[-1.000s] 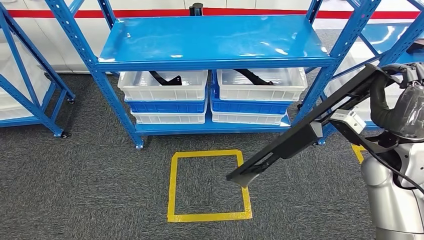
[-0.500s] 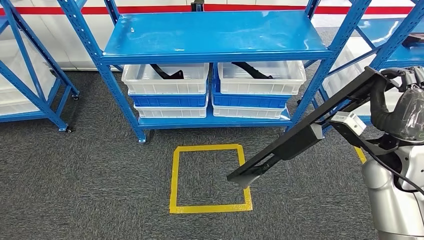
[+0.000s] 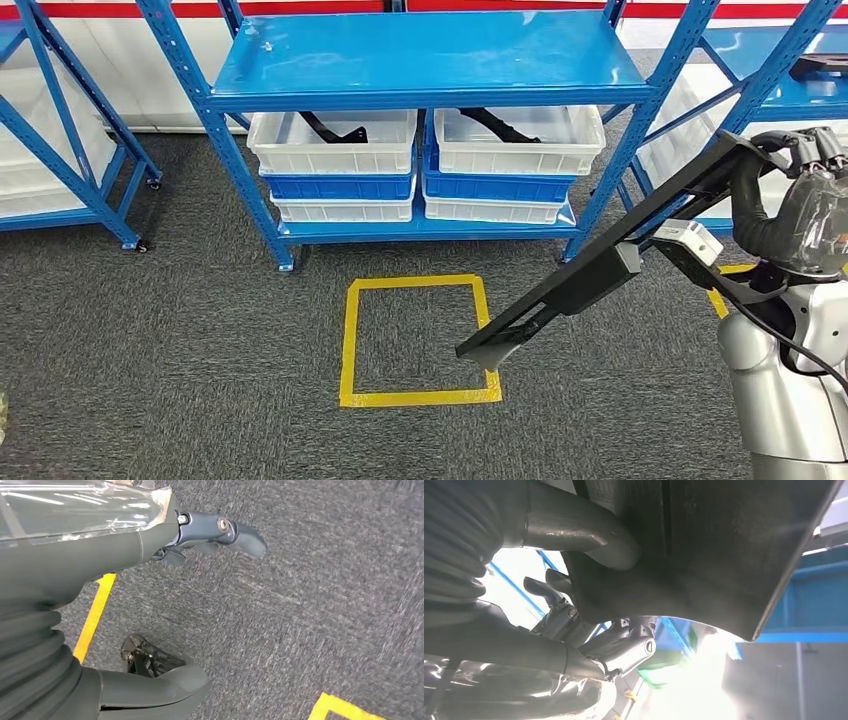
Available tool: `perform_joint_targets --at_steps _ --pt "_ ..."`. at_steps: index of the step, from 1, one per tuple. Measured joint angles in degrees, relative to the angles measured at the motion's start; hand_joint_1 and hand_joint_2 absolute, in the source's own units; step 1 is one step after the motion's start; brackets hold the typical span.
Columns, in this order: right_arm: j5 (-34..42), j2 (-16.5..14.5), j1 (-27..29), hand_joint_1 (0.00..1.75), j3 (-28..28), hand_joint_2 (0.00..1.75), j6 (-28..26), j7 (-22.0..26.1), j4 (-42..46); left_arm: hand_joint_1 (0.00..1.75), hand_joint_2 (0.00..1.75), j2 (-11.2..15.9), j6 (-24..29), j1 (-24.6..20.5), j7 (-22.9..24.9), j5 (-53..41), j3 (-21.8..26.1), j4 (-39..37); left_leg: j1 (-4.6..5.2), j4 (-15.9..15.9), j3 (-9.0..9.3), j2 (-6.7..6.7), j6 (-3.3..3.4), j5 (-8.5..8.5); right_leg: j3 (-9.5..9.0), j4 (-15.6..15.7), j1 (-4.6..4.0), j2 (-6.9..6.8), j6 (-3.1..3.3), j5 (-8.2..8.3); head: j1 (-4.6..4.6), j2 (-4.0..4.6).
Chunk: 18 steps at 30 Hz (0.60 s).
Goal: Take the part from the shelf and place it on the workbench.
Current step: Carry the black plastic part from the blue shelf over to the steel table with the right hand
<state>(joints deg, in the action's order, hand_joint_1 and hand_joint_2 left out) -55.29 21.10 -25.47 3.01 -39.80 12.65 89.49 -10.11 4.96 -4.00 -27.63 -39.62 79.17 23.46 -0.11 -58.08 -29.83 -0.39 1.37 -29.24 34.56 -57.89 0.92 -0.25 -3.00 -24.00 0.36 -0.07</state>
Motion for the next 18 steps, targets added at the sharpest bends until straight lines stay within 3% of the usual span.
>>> perform_joint_targets --at_steps 2,3,4,6,8,9,10,12,14,16,18 --pt "0.2 0.1 -0.2 1.75 0.2 1.75 0.0 0.2 -0.2 0.00 1.75 -0.2 0.0 0.0 0.1 0.0 0.0 0.3 -0.05 0.5 -0.55 0.13 0.91 0.95 0.55 -0.2 -0.01 0.00 -0.81 0.05 -0.01 0.00" --pt "0.3 0.1 -0.3 1.75 0.3 1.75 0.0 0.3 -0.4 0.00 1.75 -0.3 0.0 0.0 0.1 0.0 0.0 0.5 -0.15 0.8 -0.95 0.24 1.46 1.58 1.21 -1.2 -0.02 0.03 -0.85 -0.90 0.13 0.00" --pt "0.4 0.1 -0.4 1.75 0.3 1.75 0.0 0.5 -0.5 0.00 1.75 -0.5 0.0 0.0 0.3 0.0 0.0 0.9 -0.25 1.0 -1.48 0.37 1.86 2.24 2.21 -3.4 -0.04 0.05 -0.66 -2.61 0.24 0.00" --pt "0.7 0.1 -0.4 1.75 0.4 1.75 0.0 0.8 -0.9 0.00 1.75 -0.8 0.0 0.1 0.7 0.0 0.0 1.4 -0.18 1.0 -2.82 0.52 2.24 3.35 4.66 -10.8 0.03 0.09 -0.17 -7.05 0.49 0.00" --pt "0.8 0.1 -0.3 1.75 0.5 1.75 0.0 1.1 -1.3 0.00 1.75 -1.0 -0.1 0.1 1.1 0.0 0.0 1.7 -0.12 0.9 -4.18 0.60 2.18 4.38 5.45 -16.2 0.11 0.09 -0.67 -9.04 0.50 0.00" --pt "0.7 0.1 -0.2 1.75 0.5 1.75 0.0 1.2 -1.5 0.00 1.75 -1.1 -0.1 0.1 1.3 0.0 0.0 1.8 -0.14 0.9 -4.80 0.61 2.07 4.84 4.39 -15.8 0.22 0.09 -1.26 -8.58 0.51 0.00" --pt "0.6 0.1 -0.2 1.75 0.5 1.75 0.0 1.3 -1.6 0.00 1.75 -1.2 -0.2 0.1 1.5 0.0 0.0 1.9 -0.18 0.8 -5.38 0.61 1.91 5.28 2.25 -13.3 0.39 0.08 -1.93 -7.46 0.50 0.00" --pt "0.1 0.0 -0.3 1.75 0.5 1.75 0.0 1.3 -1.6 0.00 1.75 -1.3 -0.2 0.1 1.7 0.0 0.0 2.0 -0.20 0.4 -6.45 0.54 1.34 6.06 -3.60 -4.8 0.59 0.13 -2.59 -5.94 0.53 0.00" --pt "-0.3 -0.1 -0.1 1.75 0.4 1.75 0.0 1.0 -1.6 0.00 1.75 -1.4 -0.2 0.2 1.8 -0.1 0.0 2.1 -0.01 0.1 -7.02 0.43 0.62 6.83 -6.73 0.4 0.25 0.36 -1.93 -5.92 0.51 0.00" --pt "-0.5 -0.1 0.2 1.75 0.3 1.75 0.0 0.7 -1.7 0.00 1.75 -1.4 -0.3 0.3 1.8 -0.2 0.0 2.1 0.13 0.2 -7.21 0.30 0.03 7.61 -6.33 0.8 0.07 0.50 -0.84 -5.70 0.37 0.00" --pt "-0.5 -0.1 0.3 1.75 0.3 1.75 0.0 0.6 -1.7 0.00 1.75 -1.3 -0.3 0.5 1.8 -0.3 0.0 2.2 -0.06 -0.8 -7.93 0.22 -0.52 6.20 -5.69 0.8 0.53 0.38 0.52 -4.87 0.21 0.00"
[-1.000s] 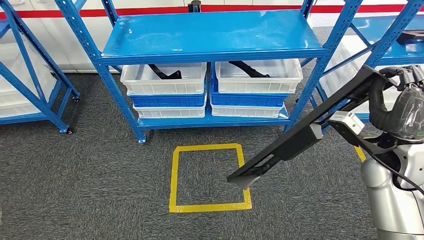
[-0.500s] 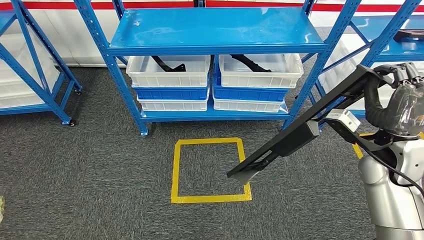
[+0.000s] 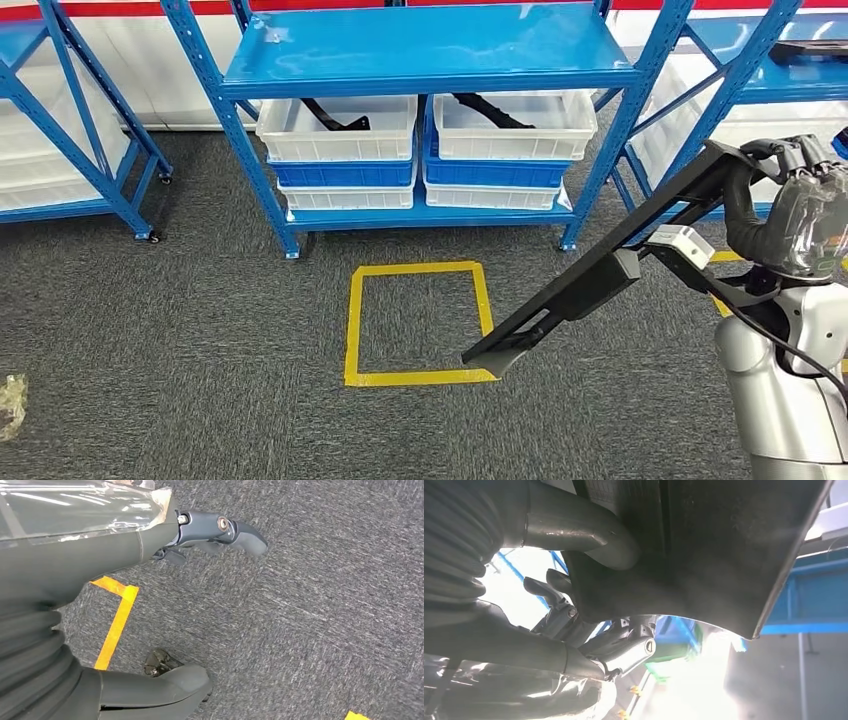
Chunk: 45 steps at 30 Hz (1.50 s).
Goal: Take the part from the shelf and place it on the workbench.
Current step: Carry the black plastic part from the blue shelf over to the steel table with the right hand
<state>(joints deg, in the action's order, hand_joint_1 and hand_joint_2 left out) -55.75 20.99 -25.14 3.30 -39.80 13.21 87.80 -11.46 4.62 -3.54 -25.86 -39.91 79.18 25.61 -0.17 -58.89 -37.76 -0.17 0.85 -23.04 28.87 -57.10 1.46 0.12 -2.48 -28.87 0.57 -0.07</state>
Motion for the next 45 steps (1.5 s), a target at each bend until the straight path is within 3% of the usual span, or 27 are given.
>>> perform_joint_targets --at_steps 3,4,5,6,7,8,10,12,14,15,17,19,21,22,24,26,28,29,30,32,34,35,37,39,41,43,45 --pt "0.0 0.0 0.3 1.75 -0.1 1.75 0.0 -0.2 -0.1 0.00 1.75 -0.1 0.0 0.1 0.0 -0.1 0.0 0.0 -0.27 -8.9 -2.95 -0.02 -0.73 -7.91 1.64 0.0 0.12 -0.16 1.74 1.70 -0.25 0.00" --pt "0.0 0.0 0.5 1.75 -0.2 1.75 0.0 -0.2 -0.1 0.00 1.75 -0.1 -0.1 0.1 0.0 -0.1 0.0 0.0 -0.33 -12.7 -3.88 -0.02 -0.90 -9.83 2.32 -0.1 0.02 -0.17 1.83 2.22 -0.27 0.00" --pt "0.0 -0.1 0.6 1.75 -0.2 1.75 0.0 -0.2 -0.1 0.00 1.75 -0.1 -0.2 0.2 0.0 -0.2 0.0 0.0 -0.38 -15.2 -4.13 -0.01 -0.98 -10.48 2.99 -0.2 -0.07 -0.17 1.77 2.69 -0.27 0.00" --pt "0.0 -0.1 0.8 1.75 -0.3 1.75 0.0 -0.2 -0.2 0.00 1.75 -0.1 -0.2 0.2 0.0 -0.2 0.0 0.0 -0.42 -15.7 -3.43 -0.01 -0.99 -10.01 3.62 -0.3 -0.12 -0.17 1.64 3.10 -0.28 0.00" --pt "0.0 -0.1 0.9 1.75 -0.3 1.75 0.0 -0.2 -0.2 0.00 1.75 -0.1 -0.3 0.2 0.0 -0.2 0.0 0.0 -0.44 -14.0 -1.59 -0.01 -0.90 -8.73 4.21 -0.4 -0.14 -0.16 1.45 3.45 -0.29 0.00" --pt "0.0 -0.1 0.9 1.75 -0.5 1.75 0.0 -0.2 -0.2 0.00 1.75 -0.1 -0.3 0.1 0.0 -0.2 0.0 0.0 -0.45 -10.5 1.15 -0.03 -0.72 -7.33 4.69 -0.6 -0.13 -0.15 1.27 3.74 -0.31 0.00" --pt "0.0 -0.1 1.0 1.75 -0.8 1.75 0.0 -0.2 -0.2 0.00 1.75 -0.1 -0.3 0.1 -0.1 -0.2 0.0 0.1 -0.37 -2.7 6.56 -0.19 -0.20 -6.34 5.41 -1.0 -0.29 -0.14 0.77 4.24 -0.29 0.00" --pt "-0.1 -0.1 1.0 1.75 -1.1 1.75 0.0 -0.2 -0.2 0.00 1.75 0.0 -0.4 0.0 -0.1 -0.3 0.0 0.2 -0.05 0.6 8.45 -0.33 0.36 -6.66 5.74 -1.1 -0.44 -0.17 -0.10 4.88 -0.24 0.00" --pt "-0.2 -0.1 1.3 1.75 -1.5 1.75 0.0 -0.2 -0.2 0.00 1.75 -0.1 -0.4 0.0 -0.1 -0.3 0.0 0.2 0.12 1.1 7.99 -0.18 1.20 -5.88 6.01 -1.0 -0.39 -0.20 -0.99 5.44 -0.24 0.00" --pt "-0.2 -0.1 1.5 1.75 -1.8 1.75 0.0 -0.2 -0.2 0.00 1.75 -0.1 -0.4 0.0 -0.1 -0.3 0.0 0.3 0.09 1.3 7.63 -0.05 1.75 -5.28 6.53 -1.5 -0.39 -0.20 -1.11 4.92 -0.21 0.00" --pt "-0.3 -0.1 2.0 1.75 -2.7 1.75 0.0 0.2 -0.2 0.00 1.75 -0.2 -0.5 -0.1 -0.2 -0.4 0.0 0.5 -0.08 1.7 6.46 0.25 2.70 -3.90 8.43 -5.8 -0.42 -0.19 -0.55 1.32 0.06 0.00" --pt "-0.2 -0.2 2.8 1.75 -3.7 1.75 0.0 0.9 -0.2 0.00 1.75 -0.1 -0.4 -0.2 -0.3 -0.6 0.0 0.6 0.01 1.7 4.79 0.34 3.04 -2.65 10.59 -13.3 -0.44 -0.16 -0.15 -3.12 0.30 0.00" --pt "0.1 -0.3 3.6 1.75 -4.6 1.75 0.0 1.7 -0.2 0.00 1.75 -0.1 -0.4 -0.2 -0.4 -0.9 0.0 0.6 0.05 1.6 3.19 0.39 2.89 -1.45 10.53 -17.2 -0.33 -0.16 -0.99 -4.03 0.30 0.00" --pt "0.2 -0.3 3.9 1.75 -5.0 1.75 0.0 2.0 -0.2 0.00 1.75 -0.1 -0.4 -0.2 -0.4 -0.9 -0.1 0.6 0.03 1.5 2.46 0.43 2.76 -0.92 9.08 -16.1 -0.22 -0.17 -1.65 -3.07 0.31 0.00" --pt "0.4 -0.3 4.0 1.75 -5.8 1.75 0.0 2.5 -0.2 0.00 1.75 0.0 -0.4 -0.2 -0.5 -1.0 -0.1 0.6 0.03 1.3 1.17 0.46 2.29 0.08 3.59 -8.6 0.01 -0.20 -2.53 -1.21 0.32 0.00" --pt "0.5 -0.3 4.0 1.75 -6.5 1.75 0.0 2.8 -0.2 0.00 1.75 0.2 -0.2 -0.3 -0.9 -1.1 -0.3 0.6 0.21 1.1 0.41 0.41 1.57 1.03 -1.07 -1.2 -0.30 -0.12 -2.11 -1.43 0.25 0.00" --pt "0.7 -0.3 4.0 1.75 -7.0 1.75 0.0 3.0 -0.2 0.00 1.75 0.6 0.1 -0.3 -1.2 -1.1 -0.5 0.4 0.39 1.2 0.15 0.36 0.98 1.94 -1.82 0.6 -0.73 -0.02 -1.18 -1.84 0.09 0.00" --pt "0.8 -0.3 4.0 1.75 -7.2 1.75 0.0 3.1 -0.2 0.00 1.75 0.8 0.3 -0.3 -1.2 -1.0 -0.5 0.2 0.35 1.1 0.01 0.34 0.70 2.17 -1.28 0.5 -0.44 -0.08 -0.68 -1.51 0.02 0.00" --pt "0.9 -0.3 3.9 1.75 -7.2 1.75 0.0 3.2 -0.2 0.00 1.75 1.1 0.5 -0.3 -1.3 -1.0 -0.6 0.1 0.24 0.7 -0.29 0.30 0.43 1.54 -0.89 0.4 -0.22 -0.12 -0.07 -1.09 -0.07 0.00" --pt "1.1 -0.3 3.6 1.75 -7.2 1.75 0.0 3.3 -0.3 0.00 1.75 1.4 0.8 -0.3 -1.6 -0.9 -0.6 -0.3 -0.02 -3.0 -1.60 0.21 -0.18 -2.80 0.07 0.4 0.21 -0.27 1.25 0.07 -0.21 0.00" --pt "1.2 -0.4 3.0 1.75 -7.2 1.75 0.0 3.6 -0.4 0.00 1.75 1.6 1.0 -0.3 -1.9 -0.8 -0.6 -0.7 -0.10 -10.1 -3.44 0.12 -0.62 -8.52 1.39 0.3 0.02 -0.32 1.85 1.37 -0.29 0.00" --pt "1.3 -0.5 2.8 1.75 -7.2 1.75 0.0 3.7 -0.6 0.00 1.75 1.6 1.1 -0.4 -2.0 -0.7 -0.6 -0.9 -0.13 -13.3 -3.98 0.09 -0.75 -9.95 2.23 0.2 -0.05 -0.31 1.82 1.99 -0.31 0.00" --pt "1.3 -0.6 2.6 1.75 -7.2 1.75 0.0 3.8 -0.9 0.00 1.75 1.7 1.3 -0.4 -2.0 -0.5 -0.6 -1.1 -0.24 -15.0 -2.72 0.09 -0.81 -9.15 3.77 0.0 -0.12 -0.30 1.59 3.02 -0.34 0.00" --pt "1.3 -0.7 2.4 1.75 -7.2 1.75 0.0 3.9 -1.2 0.00 1.75 1.8 1.5 -0.4 -2.0 -0.3 -0.6 -1.2 -0.38 -9.2 2.17 0.04 -0.59 -6.60 5.00 -0.5 -0.11 -0.31 1.14 3.70 -0.35 0.00" --pt "1.2 -0.8 1.9 1.75 -7.2 1.75 0.0 3.7 -1.3 0.00 1.75 1.9 1.5 -0.5 -2.0 -0.2 -0.6 -1.3 -0.27 -2.0 7.09 -0.14 -0.24 -6.29 5.85 -1.0 -0.29 -0.35 0.41 4.27 -0.32 0.00" --pt "1.1 -0.9 1.5 1.75 -7.1 1.75 0.0 3.3 -1.4 0.00 1.75 2.0 1.5 -0.5 -2.0 -0.1 -0.6 -1.3 0.05 0.8 8.50 -0.28 0.18 -6.85 6.26 -1.0 -0.45 -0.45 -0.45 5.04 -0.28 0.00" --pt "1.2 -1.0 1.3 1.75 -7.0 1.75 0.0 2.9 -1.5 0.00 1.75 1.9 1.5 -0.5 -1.9 -0.1 -0.6 -1.3 0.13 1.3 7.77 -0.12 1.11 -6.05 6.66 -1.1 -0.47 -0.46 -1.17 5.45 -0.30 0.00"
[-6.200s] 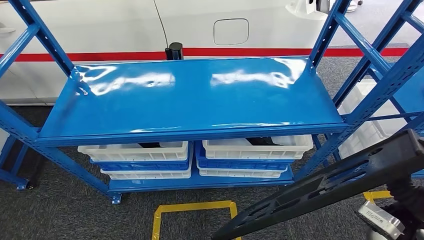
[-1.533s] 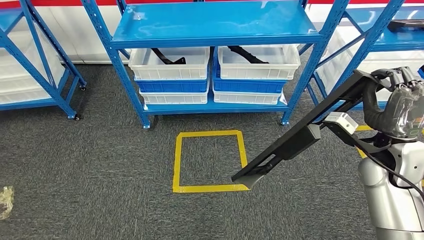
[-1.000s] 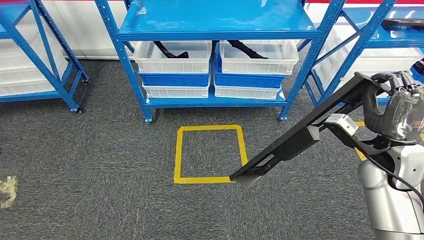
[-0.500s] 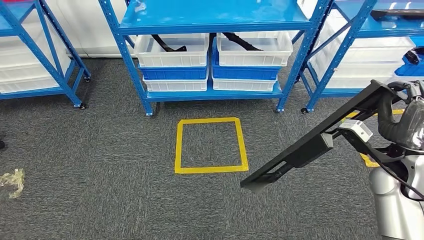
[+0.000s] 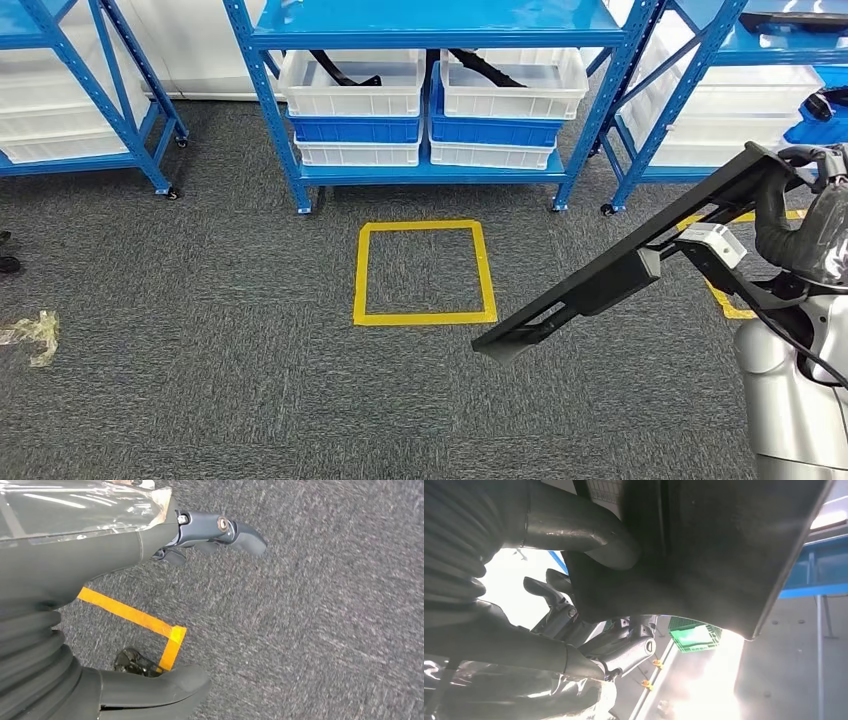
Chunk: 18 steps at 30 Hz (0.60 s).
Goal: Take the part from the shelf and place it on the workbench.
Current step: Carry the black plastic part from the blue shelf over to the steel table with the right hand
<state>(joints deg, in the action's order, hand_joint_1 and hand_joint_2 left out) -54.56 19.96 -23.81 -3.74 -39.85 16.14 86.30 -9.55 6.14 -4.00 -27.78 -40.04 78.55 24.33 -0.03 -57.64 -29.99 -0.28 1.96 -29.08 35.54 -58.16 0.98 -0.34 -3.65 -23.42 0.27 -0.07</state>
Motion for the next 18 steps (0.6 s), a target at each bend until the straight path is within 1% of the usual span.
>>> perform_joint_targets --at_steps 1,2,3,4,5,6,7,8,9,10,11,12,13,14,15,16,17,18 --pt "0.1 0.0 0.0 1.75 0.0 1.75 0.0 -0.2 0.0 0.00 1.75 0.0 0.0 0.0 0.0 0.0 0.0 0.0 -0.05 0.2 -0.48 0.14 0.65 0.66 0.67 -0.8 -0.01 0.04 -0.01 -0.83 0.08 0.00" --pt "0.3 0.0 0.0 1.75 0.0 1.75 0.0 -0.3 0.0 0.00 1.75 0.0 0.0 0.0 0.1 0.0 0.0 0.0 -0.13 0.4 -1.12 0.29 1.20 1.39 1.63 -2.7 -0.05 0.09 0.21 -2.54 0.20 0.00" --pt "0.4 0.0 0.0 1.75 0.0 1.75 0.0 -0.4 0.0 0.00 1.75 0.0 0.0 0.0 0.1 0.0 0.0 0.0 -0.13 0.5 -1.74 0.43 1.54 2.09 2.86 -5.8 0.02 0.11 0.60 -4.94 0.31 0.00" --pt "0.5 0.0 0.1 1.75 0.0 1.75 0.0 -0.5 -0.1 0.00 1.75 0.0 0.0 0.0 0.1 0.0 0.0 0.0 -0.08 0.5 -2.58 0.46 1.75 2.70 4.05 -9.6 -0.04 0.14 0.86 -7.28 0.48 0.00" --pt "0.6 0.0 0.2 1.75 0.0 1.75 0.0 -0.6 -0.1 0.00 1.75 0.0 0.0 0.0 0.1 0.0 0.0 0.0 -0.02 0.5 -3.39 0.50 1.77 3.25 4.80 -13.2 -0.03 0.15 0.82 -8.87 0.53 0.00" --pt "0.8 0.0 0.5 1.75 0.0 1.75 0.0 -0.8 -0.1 0.00 1.75 0.0 0.0 0.0 0.1 0.0 0.0 0.0 0.02 0.5 -4.19 0.53 1.74 3.81 4.89 -15.6 -0.02 0.15 0.43 -9.28 0.53 0.00" --pt "1.0 0.0 0.7 1.75 0.0 1.75 0.0 -1.1 -0.1 0.00 1.75 0.0 -0.1 0.0 0.1 0.0 0.0 0.0 0.02 0.4 -4.92 0.56 1.66 4.33 4.17 -16.2 0.01 0.15 -0.17 -8.65 0.55 0.00" --pt "1.3 0.1 0.9 1.75 0.0 1.75 0.0 -1.2 -0.1 0.00 1.75 0.0 -0.1 0.0 0.0 0.1 0.0 -0.1 0.00 0.4 -5.58 0.57 1.53 4.87 2.43 -14.7 0.07 0.14 -0.81 -7.38 0.56 0.00" --pt "1.5 0.2 1.0 1.75 0.0 1.75 0.0 -1.3 -0.1 0.00 1.75 0.0 -0.1 0.0 0.0 0.1 0.0 -0.1 0.00 0.4 -6.12 0.58 1.34 5.38 -0.27 -11.3 0.14 0.11 -1.27 -6.14 0.58 0.00" --pt "1.7 0.3 1.1 1.75 -0.1 1.75 0.0 -1.2 -0.1 0.00 1.75 0.0 -0.1 0.0 0.0 0.2 0.0 -0.1 0.08 0.3 -6.53 0.57 1.08 5.80 -3.49 -6.9 0.13 0.09 -1.30 -5.79 0.59 0.00" --pt "1.8 0.4 1.2 1.75 -0.3 1.75 0.0 -0.9 -0.1 0.00 1.75 0.0 -0.2 0.0 -0.1 0.2 0.0 -0.1 0.18 0.2 -6.81 0.57 0.78 6.19 -6.36 -2.6 -0.05 0.12 -0.96 -6.09 0.56 0.00" --pt "1.9 0.4 1.4 1.75 -0.5 1.75 0.0 -0.6 0.0 0.00 1.75 0.0 -0.2 0.0 -0.1 0.2 0.0 -0.1 0.30 0.1 -6.96 0.57 0.47 6.56 -8.22 0.4 -0.25 0.15 -0.48 -6.75 0.54 0.00" --pt "1.8 0.4 1.6 1.75 -0.9 1.75 0.0 -0.3 0.0 0.00 1.75 0.0 -0.2 0.1 -0.2 0.2 0.0 -0.2 0.39 0.1 -7.04 0.59 0.16 6.90 -9.02 2.0 -0.51 0.21 0.09 -7.40 0.52 0.00" --pt "1.6 0.4 1.8 1.75 -1.2 1.75 -0.1 -0.2 0.0 0.00 1.75 0.0 -0.3 0.1 -0.2 0.2 0.0 -0.2 0.39 0.2 -7.05 0.63 -0.16 7.23 -8.89 2.4 -0.60 0.27 0.65 -7.50 0.48 0.00" --pt "1.3 0.4 1.9 1.75 -1.5 1.75 -0.1 -0.2 0.0 0.00 1.75 0.1 -0.3 0.1 -0.2 0.2 0.0 -0.2 0.29 0.1 -7.17 0.61 -0.48 7.24 -8.58 2.4 -0.32 0.22 1.21 -7.25 0.50 0.00" --pt "0.9 0.4 1.9 1.75 -1.7 1.75 0.0 -0.2 0.0 0.00 1.75 0.1 -0.3 0.2 -0.2 0.2 0.0 -0.2 0.17 -0.5 -7.45 0.55 -0.80 6.54 -8.44 2.4 -0.08 0.14 1.90 -6.93 0.45 0.00" --pt "0.4 0.3 1.9 1.75 -1.9 1.75 0.0 -0.2 0.1 0.00 1.75 0.1 -0.3 0.2 -0.2 0.2 0.0 -0.2 0.04 -2.1 -8.11 0.46 -1.12 4.90 -8.30 2.5 0.18 0.01 2.58 -6.53 0.33 0.00" --pt "0.0 0.2 2.0 1.75 -2.2 1.75 0.0 -0.1 0.1 0.00 1.75 0.1 -0.3 0.3 -0.2 0.2 0.0 -0.3 -0.11 -4.8 -9.15 0.33 -1.43 2.53 -8.07 2.5 0.34 -0.16 3.08 -6.14 0.23 0.00"
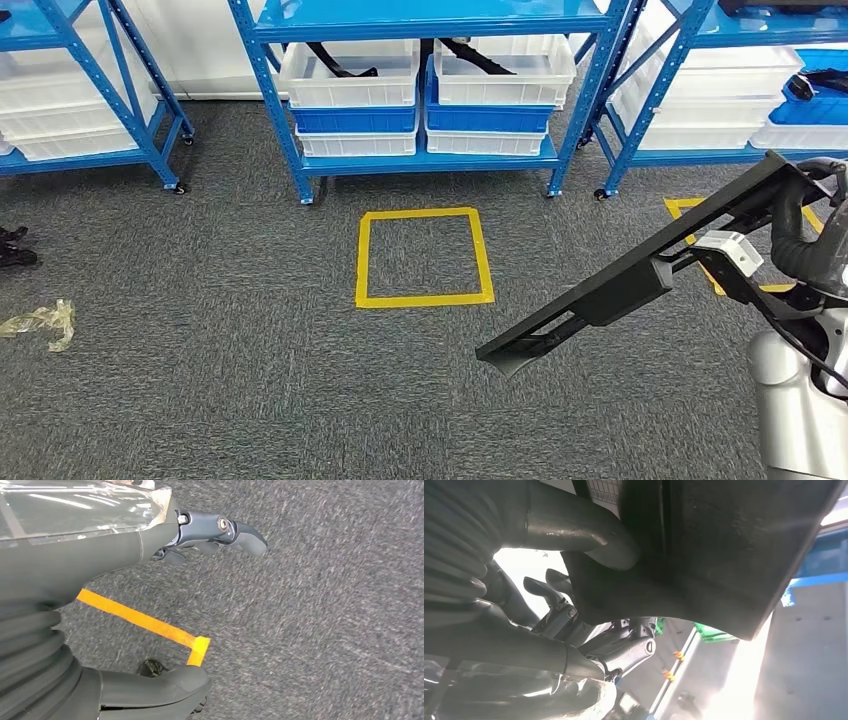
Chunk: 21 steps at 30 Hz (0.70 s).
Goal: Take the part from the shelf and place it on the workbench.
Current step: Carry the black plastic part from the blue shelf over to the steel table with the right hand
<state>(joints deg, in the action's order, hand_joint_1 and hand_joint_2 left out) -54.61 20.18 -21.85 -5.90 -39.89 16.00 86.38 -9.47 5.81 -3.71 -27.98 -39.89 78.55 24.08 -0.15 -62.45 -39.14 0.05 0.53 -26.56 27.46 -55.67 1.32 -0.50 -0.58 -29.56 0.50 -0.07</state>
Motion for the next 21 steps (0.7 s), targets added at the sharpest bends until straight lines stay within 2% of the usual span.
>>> perform_joint_targets --at_steps 2,3,4,5,7,8,9,10,12,13,14,15,16,18,19,20,21 --pt "-0.9 -0.2 0.2 1.75 -0.5 1.75 0.0 0.1 0.1 0.00 1.75 0.0 0.0 0.0 0.0 0.0 0.0 -0.1 -0.19 -7.1 -2.47 -0.15 -0.58 -4.53 0.65 -0.1 -0.15 -0.38 0.46 0.59 -0.20 0.00" --pt "-1.2 -0.4 0.3 1.75 -0.6 1.75 0.0 0.1 0.1 0.00 1.75 0.0 -0.1 0.1 0.0 0.0 0.0 -0.2 -0.29 -9.8 -3.18 -0.18 -0.81 -5.50 1.01 -0.2 -0.21 -0.67 0.47 0.79 -0.20 0.00" --pt "-1.5 -0.5 0.5 1.75 -0.7 1.75 0.0 0.1 0.1 0.00 1.75 0.0 -0.1 0.1 0.0 0.0 0.0 -0.2 -0.40 -10.7 -3.03 -0.15 -0.98 -5.31 1.30 -0.4 -0.24 -1.02 0.46 0.91 -0.23 0.00" --pt "-1.7 -0.6 0.8 1.75 -0.8 1.75 0.0 0.1 0.2 0.00 1.75 0.0 -0.1 0.1 0.0 0.0 0.0 -0.2 -0.51 -9.7 -1.90 -0.02 -1.07 -4.25 1.50 -0.5 -0.25 -1.43 0.43 0.97 -0.24 0.00" --pt "-2.1 -0.9 1.0 1.75 -0.9 1.75 0.0 0.1 0.4 0.00 1.75 0.0 -0.2 0.1 0.0 0.0 0.0 -0.3 -0.53 -2.7 2.67 1.32 -0.92 -1.28 1.64 -0.8 -0.36 -2.29 0.30 0.92 -0.28 0.00" --pt "-2.2 -1.1 1.0 1.75 -1.1 1.75 0.0 0.1 0.5 0.00 1.75 0.0 -0.2 0.1 0.0 0.0 0.0 -0.3 -0.34 0.7 4.71 2.22 -0.66 -0.37 1.70 -0.9 -0.53 -2.71 0.11 0.88 -0.29 0.00" --pt "-2.3 -1.2 1.0 1.75 -1.2 1.75 0.0 0.0 0.7 0.00 1.75 0.1 -0.2 0.0 -0.1 0.0 0.0 -0.3 -0.14 3.0 5.97 2.92 -0.35 -0.02 1.75 -1.0 -0.76 -3.18 -0.18 0.85 -0.26 0.00" --pt "-2.4 -1.2 1.0 1.75 -1.3 1.75 0.0 0.0 0.8 0.00 1.75 0.1 -0.2 0.0 -0.1 0.0 0.0 -0.3 0.11 4.1 6.39 3.15 0.03 -0.11 1.81 -1.0 -0.97 -3.68 -0.49 0.86 -0.26 0.00" --pt "-2.4 -1.4 1.0 1.75 -1.4 1.75 0.0 0.0 1.0 0.00 1.75 0.1 -0.2 0.0 -0.1 0.0 0.0 -0.3 0.13 4.8 6.16 2.15 1.01 0.14 1.98 -1.0 -1.17 -4.64 -1.20 0.82 -0.20 0.00" --pt "-2.5 -1.4 1.0 1.75 -1.4 1.75 0.0 -0.1 1.0 0.00 1.75 0.0 -0.2 0.0 -0.1 0.0 0.0 -0.3 0.06 5.2 6.12 1.56 1.58 0.43 2.27 -1.5 -1.13 -4.35 -1.40 0.42 -0.17 0.00" --pt "-2.5 -1.5 1.0 1.75 -1.4 1.75 0.0 -0.1 1.1 0.00 1.75 0.0 -0.2 0.0 -0.1 0.0 0.0 -0.3 -0.08 5.5 6.06 1.04 2.09 0.78 2.99 -2.9 -1.09 -3.50 -1.44 -0.47 -0.10 0.00" --pt "-2.5 -1.5 1.0 1.75 -1.5 1.75 0.0 -0.1 1.2 0.00 1.75 0.0 -0.2 0.0 -0.1 0.0 0.0 -0.3 -0.24 5.8 5.99 0.52 2.50 1.11 4.29 -5.6 -1.00 -2.28 -1.30 -1.83 -0.05 0.00" --pt "-2.6 -1.5 1.0 1.75 -1.6 1.75 0.0 -0.2 1.2 0.00 1.75 0.0 -0.2 0.0 -0.1 0.0 0.0 -0.3 -0.21 5.9 5.77 -0.05 2.71 1.32 6.04 -9.5 -0.86 -1.03 -1.05 -3.48 0.02 0.00" --pt "-2.8 -1.6 1.1 1.75 -1.7 1.75 0.0 -0.4 1.2 0.00 1.75 0.0 -0.2 0.0 -0.1 0.0 0.0 -0.3 -0.24 5.8 5.35 -1.29 2.78 1.65 9.54 -16.8 -0.71 0.06 -1.06 -5.89 0.06 0.00" --pt "-2.9 -1.6 1.2 1.75 -1.7 1.75 0.0 -0.5 1.2 0.00 1.75 -0.1 -0.3 0.0 -0.1 0.0 0.0 -0.3 -0.27 5.8 5.22 -1.97 2.69 1.80 10.14 -17.9 -0.57 0.19 -1.44 -5.93 0.06 0.00" --pt "-3.0 -1.6 1.3 1.75 -1.7 1.75 0.0 -0.7 1.2 0.00 1.75 -0.1 -0.4 0.0 -0.1 0.0 0.0 -0.3 -0.32 5.8 5.15 -2.66 2.55 1.94 9.51 -16.6 -0.37 0.28 -2.03 -5.00 0.07 0.00" --pt "-3.1 -1.6 1.3 1.75 -1.7 1.75 0.0 -0.9 1.2 0.00 1.75 -0.1 -0.6 0.0 -0.1 0.0 0.0 -0.3 -0.40 5.7 5.12 -3.38 2.37 2.05 7.86 -13.3 -0.09 0.57 -2.72 -3.41 0.07 0.00"
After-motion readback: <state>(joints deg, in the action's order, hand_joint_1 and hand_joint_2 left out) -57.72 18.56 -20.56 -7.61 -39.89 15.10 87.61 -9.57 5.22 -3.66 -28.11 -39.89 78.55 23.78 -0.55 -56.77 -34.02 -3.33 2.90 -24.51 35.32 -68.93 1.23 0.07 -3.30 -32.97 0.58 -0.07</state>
